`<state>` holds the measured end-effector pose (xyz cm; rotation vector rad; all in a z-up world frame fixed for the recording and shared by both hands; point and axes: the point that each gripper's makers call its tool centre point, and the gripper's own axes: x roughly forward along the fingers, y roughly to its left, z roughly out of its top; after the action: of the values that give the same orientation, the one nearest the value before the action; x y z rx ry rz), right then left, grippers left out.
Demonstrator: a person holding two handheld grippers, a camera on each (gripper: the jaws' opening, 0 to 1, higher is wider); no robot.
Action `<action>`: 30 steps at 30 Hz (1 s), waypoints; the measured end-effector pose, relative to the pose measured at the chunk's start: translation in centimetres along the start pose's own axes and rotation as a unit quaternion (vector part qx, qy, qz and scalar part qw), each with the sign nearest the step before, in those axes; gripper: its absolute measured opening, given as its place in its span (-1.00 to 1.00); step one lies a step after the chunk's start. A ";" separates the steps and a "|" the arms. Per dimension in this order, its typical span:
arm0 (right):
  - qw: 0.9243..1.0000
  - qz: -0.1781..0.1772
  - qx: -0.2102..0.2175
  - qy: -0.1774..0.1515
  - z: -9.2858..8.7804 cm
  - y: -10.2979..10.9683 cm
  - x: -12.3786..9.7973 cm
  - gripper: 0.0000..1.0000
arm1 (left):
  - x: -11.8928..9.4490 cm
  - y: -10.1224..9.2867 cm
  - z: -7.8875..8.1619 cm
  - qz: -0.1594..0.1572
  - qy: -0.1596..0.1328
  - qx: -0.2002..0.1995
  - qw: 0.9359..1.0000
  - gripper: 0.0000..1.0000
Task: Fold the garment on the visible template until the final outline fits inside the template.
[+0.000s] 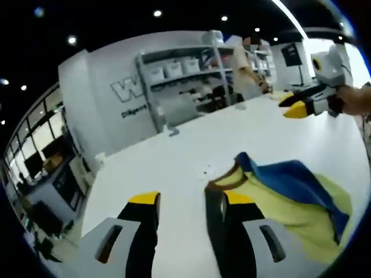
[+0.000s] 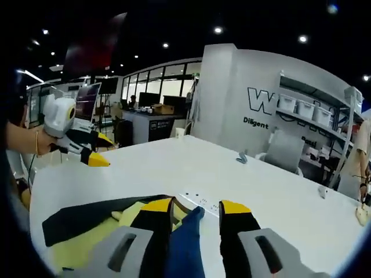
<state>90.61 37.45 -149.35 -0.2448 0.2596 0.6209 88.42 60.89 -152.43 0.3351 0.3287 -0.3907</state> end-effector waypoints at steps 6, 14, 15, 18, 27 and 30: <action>0.999 0.033 -0.008 -0.015 0.5 2.1 -0.9 -0.31 | -1.3 -2.1 0.0 -0.023 0.002 0.001 1.000 0.04; 0.997 0.078 -0.026 0.006 -1.2 5.4 -2.7 -0.29 | -3.4 -4.8 0.3 -0.037 0.001 0.014 0.999 0.14; 0.996 0.081 -0.026 0.007 -1.3 5.7 -3.0 -0.29 | -3.5 -5.1 0.4 -0.043 -0.002 0.011 0.999 0.15; 0.995 0.092 -0.029 0.012 -2.0 6.9 -3.9 -0.29 | -4.0 -5.9 0.7 -0.046 -0.004 0.015 0.999 0.17; 0.990 0.128 -0.034 0.047 -5.1 9.9 -5.9 -0.34 | -5.9 -7.9 -1.6 -0.090 0.017 0.041 0.995 0.17; 0.988 0.144 -0.021 0.059 -5.8 11.2 -6.6 -0.39 | -7.1 -9.5 -2.3 -0.124 0.021 0.042 0.991 0.12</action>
<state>77.81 40.94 -154.36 -0.2873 0.4008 0.8997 77.68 55.67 -154.28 0.3865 0.3971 -0.6433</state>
